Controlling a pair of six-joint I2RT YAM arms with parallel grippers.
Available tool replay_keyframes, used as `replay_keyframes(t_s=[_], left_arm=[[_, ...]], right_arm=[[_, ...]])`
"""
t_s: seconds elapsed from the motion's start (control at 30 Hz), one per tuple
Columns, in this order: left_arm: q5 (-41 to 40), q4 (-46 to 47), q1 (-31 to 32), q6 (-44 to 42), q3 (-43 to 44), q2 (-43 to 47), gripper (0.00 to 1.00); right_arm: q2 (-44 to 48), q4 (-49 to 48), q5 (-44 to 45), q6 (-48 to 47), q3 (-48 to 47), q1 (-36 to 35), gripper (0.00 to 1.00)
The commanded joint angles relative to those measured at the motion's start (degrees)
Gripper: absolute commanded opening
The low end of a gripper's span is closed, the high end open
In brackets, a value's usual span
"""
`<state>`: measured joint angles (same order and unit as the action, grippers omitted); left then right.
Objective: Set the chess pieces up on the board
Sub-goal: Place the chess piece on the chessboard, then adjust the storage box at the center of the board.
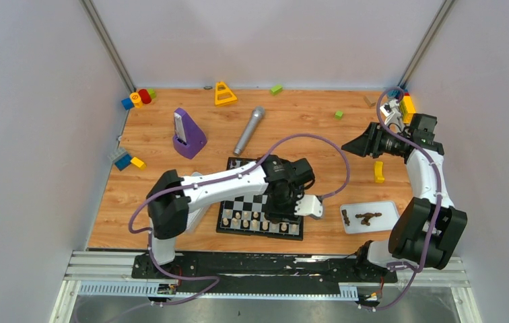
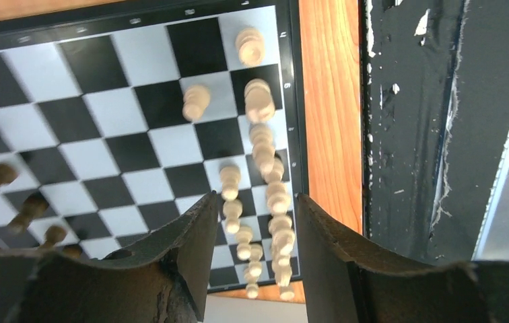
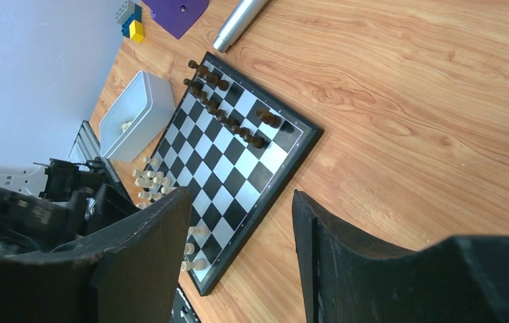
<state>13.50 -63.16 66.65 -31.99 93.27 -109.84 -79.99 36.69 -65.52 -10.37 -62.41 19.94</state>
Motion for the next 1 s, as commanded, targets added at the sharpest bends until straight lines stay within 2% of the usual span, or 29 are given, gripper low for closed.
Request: replay_keyframes(t_s=[0.0,0.1,0.17,0.33,0.43,0.53,0.6,0.73,0.97], left_arm=[[2.07,0.61,-4.98,0.63,0.24,8.46,0.55],[1.69,2.64,-9.41,1.49,-2.71,13.36,0.58],[-0.29,4.10,-13.49,2.36,-5.13,16.59,0.65],[-3.19,5.26,-29.18,4.84,-11.34,23.69,0.83],[-8.11,5.97,-37.89,6.08,-17.47,28.16,0.86],[-9.00,6.83,-49.24,5.86,-22.72,31.17,0.87],[-9.80,7.52,-54.17,4.74,-26.18,32.57,0.88],[-11.92,8.71,-58.43,2.41,-31.84,32.43,0.88],[-12.84,11.30,-58.83,0.89,-36.42,29.15,0.85]], right_arm=[[-0.39,-0.52,-2.01,-0.67,-2.45,0.18,0.58],[-0.20,-0.48,-2.41,-1.17,-2.37,0.16,0.58],[-0.11,-0.43,-2.48,-1.43,-2.36,0.16,0.58],[0.13,-0.36,-1.83,-1.84,-2.36,0.13,0.58],[-0.22,-0.39,-2.03,-1.85,-2.36,0.14,0.58],[-0.50,-0.23,-1.91,-2.01,-2.45,0.10,0.58],[-0.61,-0.21,-1.90,-2.19,-2.40,0.13,0.58],[-1.04,-0.03,-1.99,-2.37,-2.45,0.15,0.58],[-0.73,0.23,-2.08,-2.63,-2.54,0.14,0.58]])
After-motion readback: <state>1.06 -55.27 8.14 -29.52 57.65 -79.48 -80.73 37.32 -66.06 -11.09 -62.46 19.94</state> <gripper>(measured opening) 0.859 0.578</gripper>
